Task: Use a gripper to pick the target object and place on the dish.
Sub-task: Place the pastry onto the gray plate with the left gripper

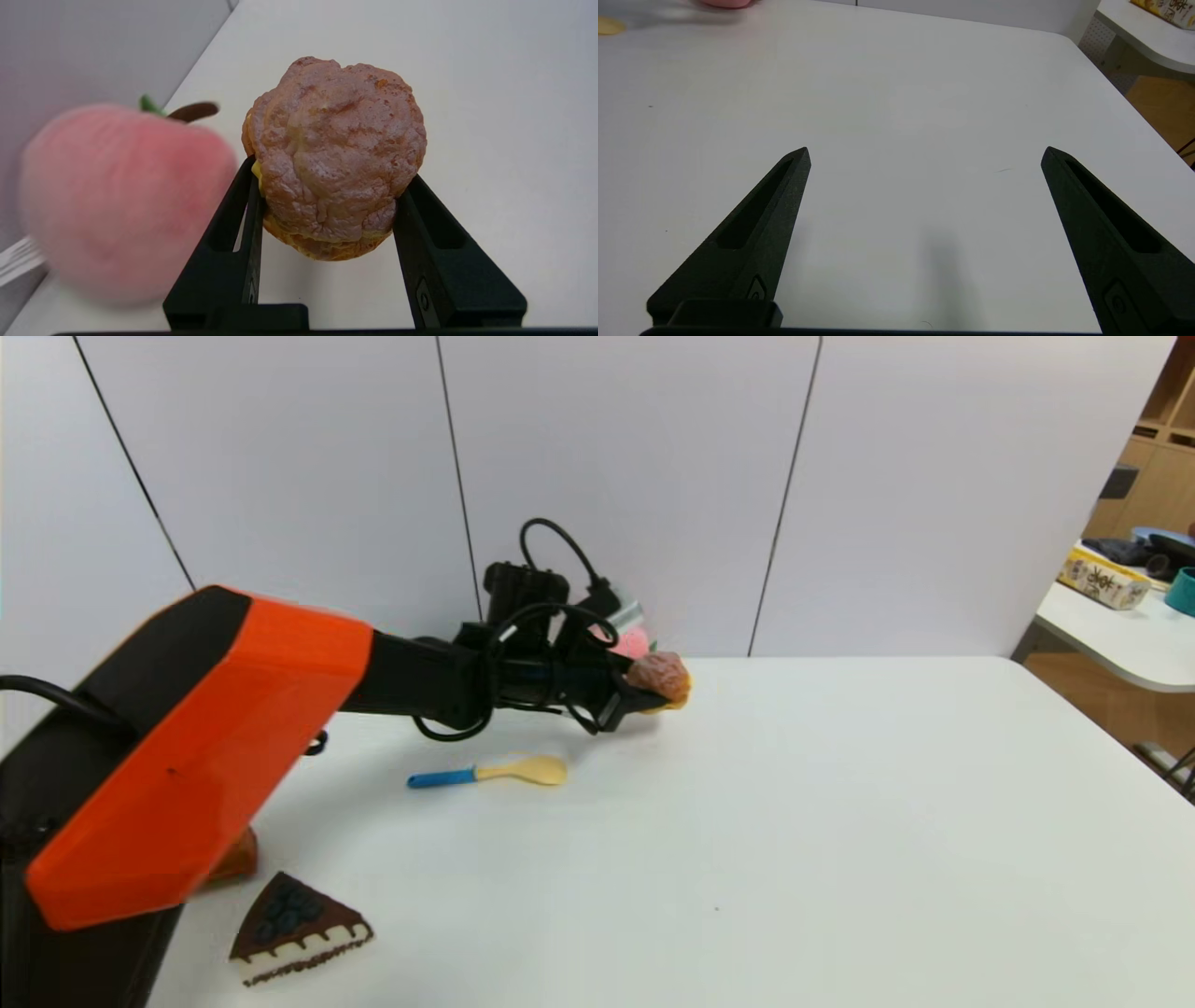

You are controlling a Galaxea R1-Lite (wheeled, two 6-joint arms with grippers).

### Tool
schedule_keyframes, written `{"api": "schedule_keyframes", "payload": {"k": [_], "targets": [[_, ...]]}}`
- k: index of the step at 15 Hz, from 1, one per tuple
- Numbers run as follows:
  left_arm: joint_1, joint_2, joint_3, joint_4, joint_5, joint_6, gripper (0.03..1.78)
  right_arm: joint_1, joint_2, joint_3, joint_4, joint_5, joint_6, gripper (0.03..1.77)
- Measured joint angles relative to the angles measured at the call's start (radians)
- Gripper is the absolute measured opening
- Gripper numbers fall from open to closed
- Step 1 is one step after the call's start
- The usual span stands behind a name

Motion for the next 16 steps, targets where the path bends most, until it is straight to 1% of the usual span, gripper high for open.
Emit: {"api": "schedule_keyframes", "payload": {"k": [3, 6, 8, 11, 16], "targets": [[0.157, -0.129, 0.15, -0.003, -0.004, 0.065, 0.83, 0.0, 0.0, 0.0, 0.0, 0.0, 0.0, 1.71], [0.302, -0.198, 0.218, -0.008, -0.021, 0.096, 0.83, 0.0, 0.0, 0.0, 0.0, 0.0, 0.0, 1.71], [0.369, -0.206, 0.23, -0.011, -0.03, 0.097, 0.83, 0.0, 0.0, 0.0, 0.0, 0.0, 0.0, 1.71], [0.432, -0.18, 0.231, -0.041, -0.033, 0.097, 0.83, 0.0, 0.0, 0.0, 0.0, 0.0, 0.0, 1.71], [0.474, -0.104, 0.228, -0.049, -0.032, 0.096, 0.83, 0.0, 0.0, 0.0, 0.0, 0.0, 0.0, 1.71]]}}
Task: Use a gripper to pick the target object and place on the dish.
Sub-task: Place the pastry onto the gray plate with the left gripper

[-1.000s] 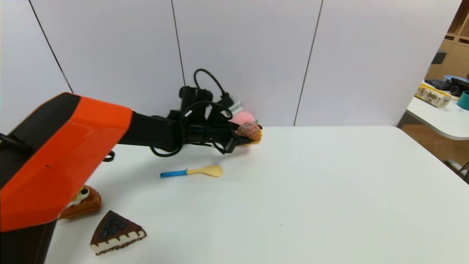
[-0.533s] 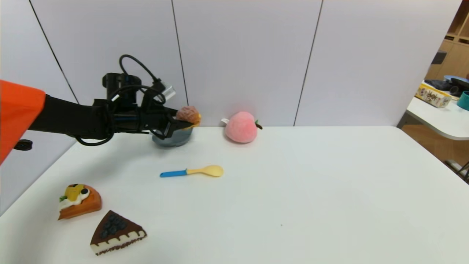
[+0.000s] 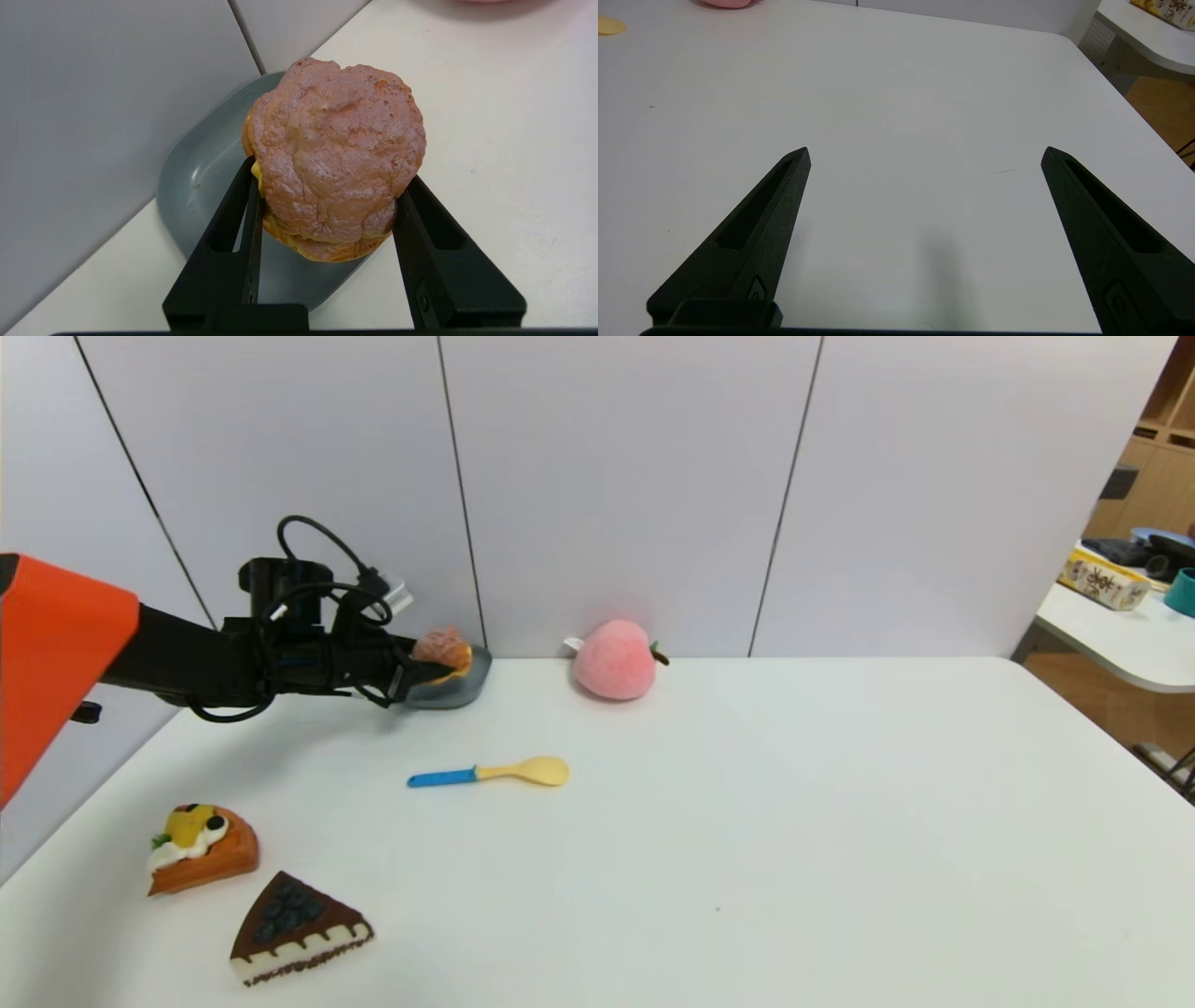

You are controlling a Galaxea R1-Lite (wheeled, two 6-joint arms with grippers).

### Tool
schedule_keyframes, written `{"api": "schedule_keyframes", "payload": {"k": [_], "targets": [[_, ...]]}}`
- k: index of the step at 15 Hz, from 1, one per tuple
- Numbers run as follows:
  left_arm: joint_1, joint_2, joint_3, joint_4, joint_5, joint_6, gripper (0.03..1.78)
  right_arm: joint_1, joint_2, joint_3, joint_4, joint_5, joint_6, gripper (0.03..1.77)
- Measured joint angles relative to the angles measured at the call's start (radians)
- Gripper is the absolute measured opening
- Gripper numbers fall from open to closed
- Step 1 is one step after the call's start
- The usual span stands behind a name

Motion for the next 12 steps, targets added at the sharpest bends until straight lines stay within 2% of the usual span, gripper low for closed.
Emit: {"api": "schedule_keyframes", "payload": {"k": [3, 8, 12], "targets": [[0.008, 0.041, -0.014, -0.001, 0.0, -0.003, 0.83, 0.0, 0.0, 0.0, 0.0, 0.001, 0.0, 1.71], [0.01, 0.086, -0.051, -0.001, -0.001, -0.006, 1.24, 0.0, 0.0, 0.0, 0.0, 0.0, 0.0, 1.71], [0.01, 0.095, -0.061, 0.005, -0.001, -0.006, 1.43, 0.0, 0.0, 0.0, 0.0, 0.0, -0.001, 1.71]]}}
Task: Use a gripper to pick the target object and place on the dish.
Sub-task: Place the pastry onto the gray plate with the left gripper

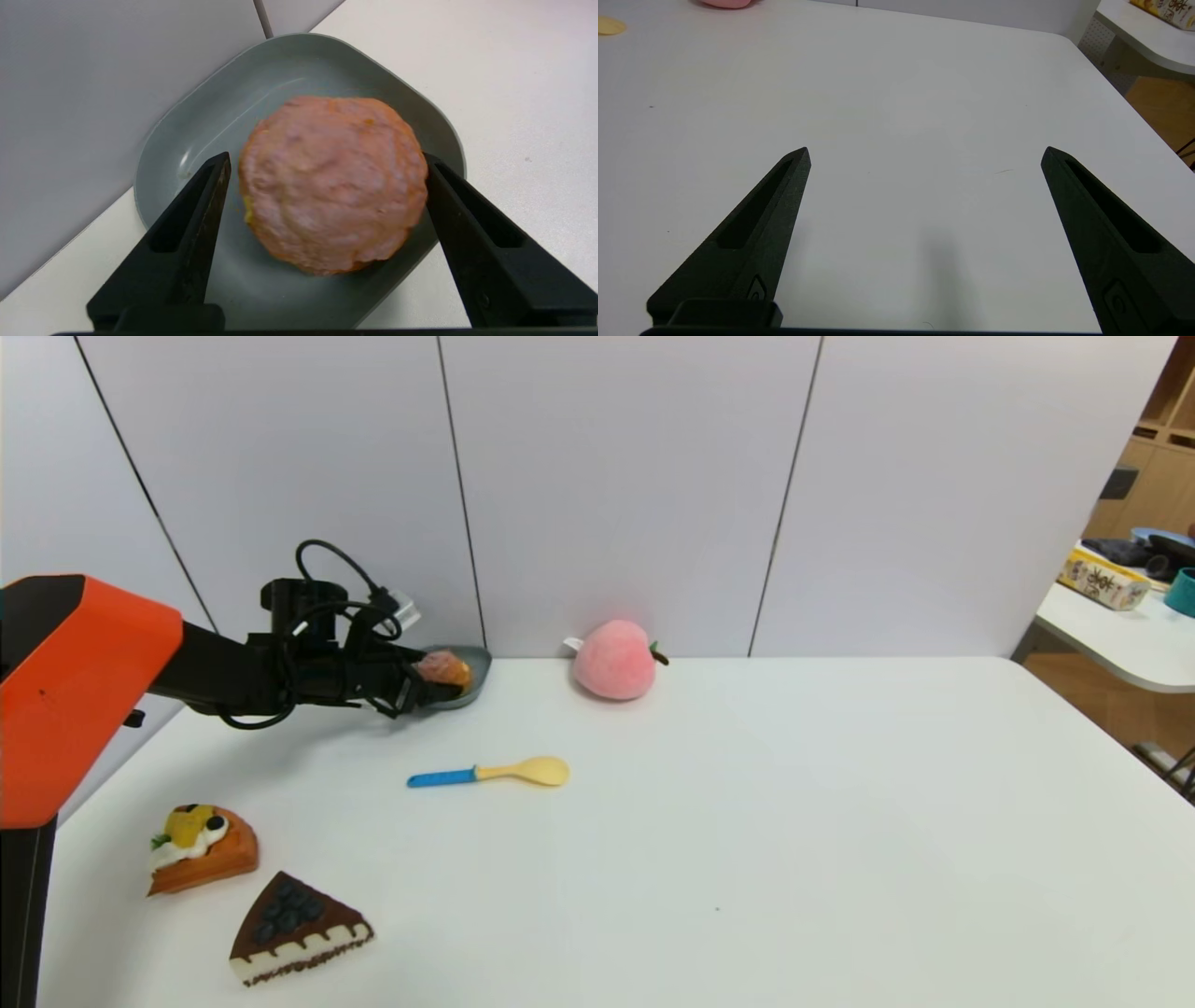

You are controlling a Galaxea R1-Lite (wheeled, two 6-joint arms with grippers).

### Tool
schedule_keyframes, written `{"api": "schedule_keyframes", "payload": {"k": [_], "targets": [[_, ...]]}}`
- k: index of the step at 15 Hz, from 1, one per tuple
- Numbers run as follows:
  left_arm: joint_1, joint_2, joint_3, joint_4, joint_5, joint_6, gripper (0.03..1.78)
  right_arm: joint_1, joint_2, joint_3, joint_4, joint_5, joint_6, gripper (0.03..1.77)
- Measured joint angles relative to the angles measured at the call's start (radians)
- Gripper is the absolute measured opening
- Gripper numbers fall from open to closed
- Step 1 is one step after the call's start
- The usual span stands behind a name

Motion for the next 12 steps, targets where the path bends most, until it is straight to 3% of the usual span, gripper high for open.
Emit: {"api": "schedule_keyframes", "payload": {"k": [7, 12], "targets": [[0.0, -0.037, 0.004, 0.022, 0.0, -0.002, 1.59, 0.0, 0.0, 0.0, 0.0, 0.0, 0.001, 1.71], [0.005, -0.218, 0.057, 0.14, 0.0, 0.001, 1.64, 0.0, 0.0, 0.0, 0.0, 0.0, 0.001, 1.71]]}}
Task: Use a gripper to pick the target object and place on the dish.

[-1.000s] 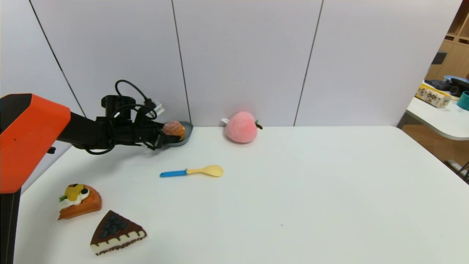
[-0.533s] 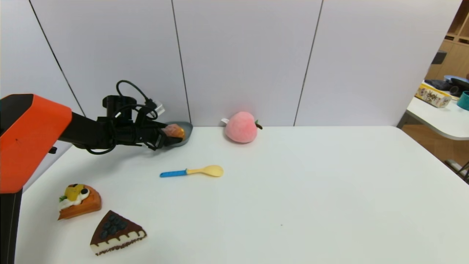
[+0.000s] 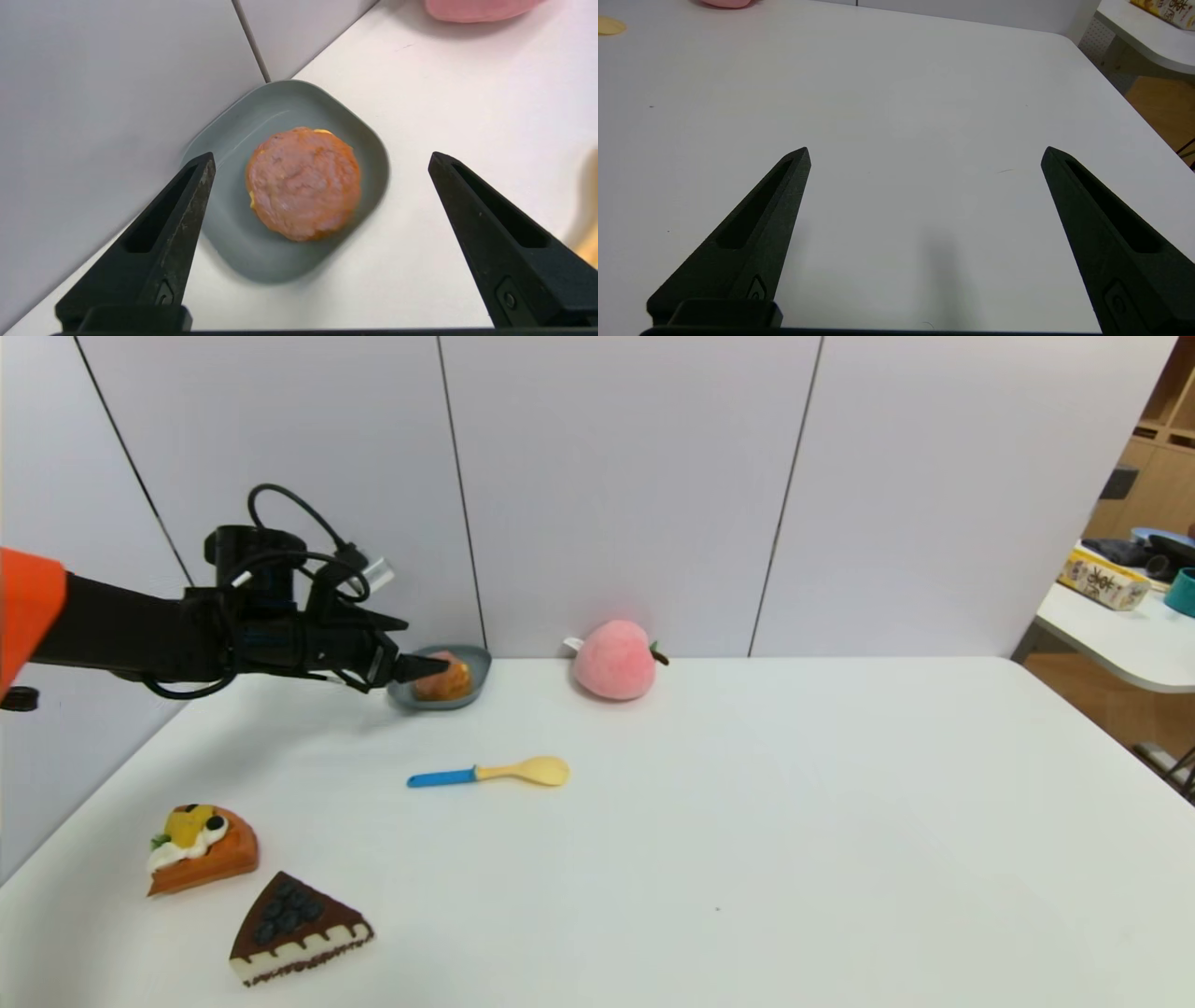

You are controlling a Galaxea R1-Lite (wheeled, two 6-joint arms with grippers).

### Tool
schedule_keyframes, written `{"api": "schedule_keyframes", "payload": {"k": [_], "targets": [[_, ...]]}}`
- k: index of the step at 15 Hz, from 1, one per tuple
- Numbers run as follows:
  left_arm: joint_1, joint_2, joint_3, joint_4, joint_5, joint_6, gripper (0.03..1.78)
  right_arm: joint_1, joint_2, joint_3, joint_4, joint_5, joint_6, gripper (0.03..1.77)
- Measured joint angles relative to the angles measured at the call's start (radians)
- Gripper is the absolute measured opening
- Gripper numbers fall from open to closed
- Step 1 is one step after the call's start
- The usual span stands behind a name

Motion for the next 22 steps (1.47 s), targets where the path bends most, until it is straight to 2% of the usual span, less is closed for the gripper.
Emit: {"api": "schedule_keyframes", "payload": {"k": [6, 9, 12, 16, 22], "targets": [[0.044, -0.446, 0.399, 0.087, 0.003, -0.017, 1.67, 0.0, 0.0, 0.0, 0.0, 0.0, 0.0, 1.71], [0.076, -0.737, 0.626, 0.096, 0.008, -0.087, 1.68, 0.0, 0.0, 0.0, 0.0, 0.0, 0.0, 1.71], [0.087, -0.986, 0.773, 0.096, 0.02, -0.138, 1.69, 0.0, 0.0, 0.0, 0.0, 0.0, 0.0, 1.71], [0.082, -1.325, 0.917, 0.097, 0.107, -0.187, 1.69, 0.0, 0.0, 0.0, 0.0, 0.0, 0.0, 1.71], [0.053, -1.751, 1.188, 0.097, 0.311, -0.232, 1.69, 0.0, 0.0, 0.0, 0.0, 0.0, 0.0, 1.71]]}}
